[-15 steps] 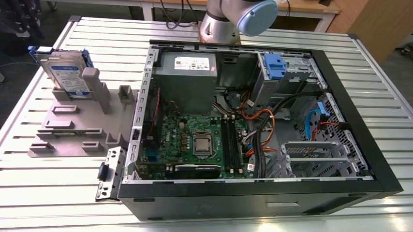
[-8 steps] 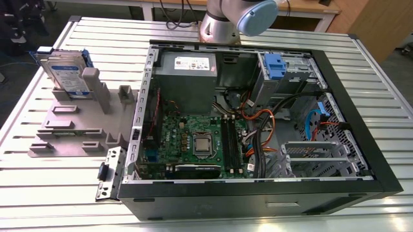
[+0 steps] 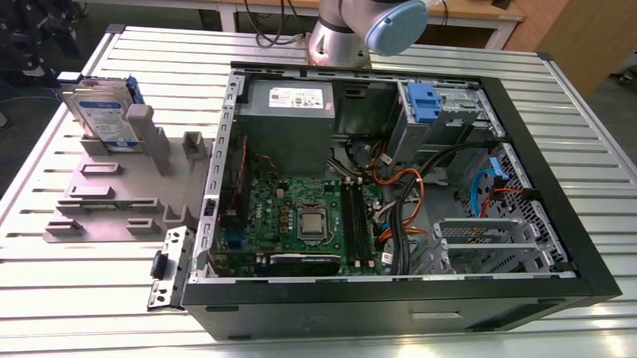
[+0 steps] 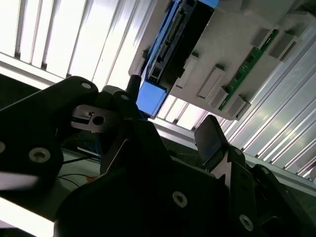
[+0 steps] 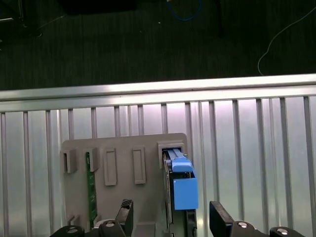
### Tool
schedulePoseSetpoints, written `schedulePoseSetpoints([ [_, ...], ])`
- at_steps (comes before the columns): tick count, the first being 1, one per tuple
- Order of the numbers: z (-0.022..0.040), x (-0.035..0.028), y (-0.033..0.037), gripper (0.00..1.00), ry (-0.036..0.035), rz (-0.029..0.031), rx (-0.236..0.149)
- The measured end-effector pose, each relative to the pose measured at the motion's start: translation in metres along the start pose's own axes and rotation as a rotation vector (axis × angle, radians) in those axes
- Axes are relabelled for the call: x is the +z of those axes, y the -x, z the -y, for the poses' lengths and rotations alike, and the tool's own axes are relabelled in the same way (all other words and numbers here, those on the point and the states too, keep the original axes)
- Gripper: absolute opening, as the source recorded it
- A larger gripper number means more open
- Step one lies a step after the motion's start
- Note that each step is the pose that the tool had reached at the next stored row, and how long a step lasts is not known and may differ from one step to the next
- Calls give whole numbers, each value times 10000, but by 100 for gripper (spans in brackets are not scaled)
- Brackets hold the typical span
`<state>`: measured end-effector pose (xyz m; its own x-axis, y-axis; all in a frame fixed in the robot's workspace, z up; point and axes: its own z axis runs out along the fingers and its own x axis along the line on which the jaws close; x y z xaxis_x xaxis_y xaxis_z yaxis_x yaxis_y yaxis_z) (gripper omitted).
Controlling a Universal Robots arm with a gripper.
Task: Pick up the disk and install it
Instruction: 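Pick up the disk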
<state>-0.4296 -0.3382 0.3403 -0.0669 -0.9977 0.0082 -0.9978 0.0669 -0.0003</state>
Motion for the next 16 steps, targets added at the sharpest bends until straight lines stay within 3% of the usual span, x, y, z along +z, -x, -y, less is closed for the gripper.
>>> schedulePoseSetpoints([
  [5, -30, 81, 6, 71, 1, 4, 16],
  [9, -38, 125, 12, 71, 4, 42, 27],
  [11, -38, 138, 14, 69, 6, 44, 33],
  [12, -38, 139, 14, 62, 5, 44, 33],
  [16, -39, 150, 23, 62, 3, 46, 112],
])
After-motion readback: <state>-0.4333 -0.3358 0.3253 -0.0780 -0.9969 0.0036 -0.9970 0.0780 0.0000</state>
